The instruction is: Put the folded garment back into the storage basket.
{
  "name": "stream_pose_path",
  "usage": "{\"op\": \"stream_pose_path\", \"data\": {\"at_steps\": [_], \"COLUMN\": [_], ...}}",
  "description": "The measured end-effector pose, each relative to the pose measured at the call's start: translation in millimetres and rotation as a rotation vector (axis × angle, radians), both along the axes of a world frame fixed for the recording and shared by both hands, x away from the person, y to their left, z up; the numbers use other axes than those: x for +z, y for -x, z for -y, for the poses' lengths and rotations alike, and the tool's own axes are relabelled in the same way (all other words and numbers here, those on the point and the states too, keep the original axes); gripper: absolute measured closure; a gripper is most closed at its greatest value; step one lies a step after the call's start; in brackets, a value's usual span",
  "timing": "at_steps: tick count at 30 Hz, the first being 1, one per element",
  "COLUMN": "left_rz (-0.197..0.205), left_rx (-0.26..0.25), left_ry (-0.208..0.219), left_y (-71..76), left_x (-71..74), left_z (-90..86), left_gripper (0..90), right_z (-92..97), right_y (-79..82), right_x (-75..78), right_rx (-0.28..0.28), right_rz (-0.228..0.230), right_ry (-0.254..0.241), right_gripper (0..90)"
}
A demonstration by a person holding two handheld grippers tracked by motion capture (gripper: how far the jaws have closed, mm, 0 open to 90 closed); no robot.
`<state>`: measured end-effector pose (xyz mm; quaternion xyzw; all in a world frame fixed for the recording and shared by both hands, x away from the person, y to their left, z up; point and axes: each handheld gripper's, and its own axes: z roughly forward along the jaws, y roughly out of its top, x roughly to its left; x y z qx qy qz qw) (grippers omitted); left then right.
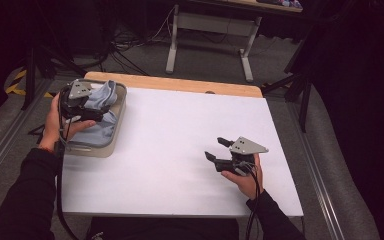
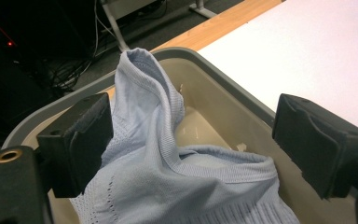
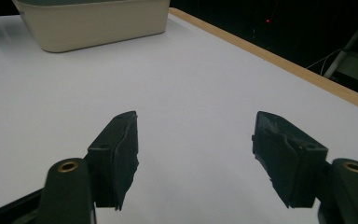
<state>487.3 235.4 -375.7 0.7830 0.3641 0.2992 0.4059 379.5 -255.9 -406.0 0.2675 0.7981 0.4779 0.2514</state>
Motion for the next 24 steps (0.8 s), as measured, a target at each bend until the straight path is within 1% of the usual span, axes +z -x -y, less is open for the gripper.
{"op": "stream_pose_path", "data": {"at_steps": [2,3,4,5,8,11,12,13,15,16,17,18,20,22,24], "left_rz": [0.011,0.007,0.018,0.019,0.032,0.052,0.052,0.061,0.063,0.068,0.074,0.083,0.087,0.09,0.109], "left_rx": [0.004,0.002,0.006,0.001,-0.001,-0.005,-0.012,-0.01,-0.009,-0.015,-0.014,-0.013,-0.018,-0.032,-0.038], "left_ry": [0.003,0.014,0.011,0.027,0.026,0.058,0.067,0.068,0.074,0.083,0.081,0.09,0.096,0.109,0.113], "left_y": [1.8,3.2,3.9,5.0,7.8,11.6,13.2,13.9,15.3,16.7,17.9,20.8,23.6,26.7,29.8], "left_x": [0.5,0.8,1.5,1.5,3.3,5.5,6.2,6.5,6.5,6.1,5.8,4.5,2.9,0.8,-0.1], "left_z": [0.1,-0.1,-0.6,-0.2,0.2,0.7,1.4,1.7,2.3,2.9,3.6,6.1,8.7,11.4,15.3], "left_gripper": [12.6,12.5,12.2,12.0,11.2,11.0,10.9,10.7,10.3,10.3,10.1,9.8,9.6,9.0,8.9], "right_z": [0.1,0.2,0.4,0.6,0.6,0.7,0.8,0.8,1.0,1.0,1.3,1.4,1.3,1.2,1.7], "right_y": [0.2,0.2,0.3,0.3,0.7,1.1,1.1,1.2,1.2,1.2,1.3,1.2,1.1,1.0,0.8], "right_x": [0.2,0.4,0.5,0.7,1.0,1.5,1.5,1.6,1.7,1.7,1.9,2.0,1.9,1.8,2.3], "right_rx": [-0.001,-0.002,-0.004,-0.003,-0.007,-0.012,-0.013,-0.015,-0.016,-0.016,-0.018,-0.019,-0.019,-0.022,-0.025], "right_rz": [0.002,0.003,0.006,0.006,0.012,0.017,0.018,0.02,0.022,0.022,0.025,0.026,0.027,0.031,0.036], "right_ry": [-0.002,-0.001,-0.001,-0.002,0.0,-0.003,-0.003,-0.002,-0.002,-0.002,-0.002,-0.002,0.0,0.004,0.002], "right_gripper": [32.2,32.3,32.2,32.2,31.7,31.4,31.3,30.8,30.6,30.6,30.2,30.1,29.8,29.6,29.5]}}
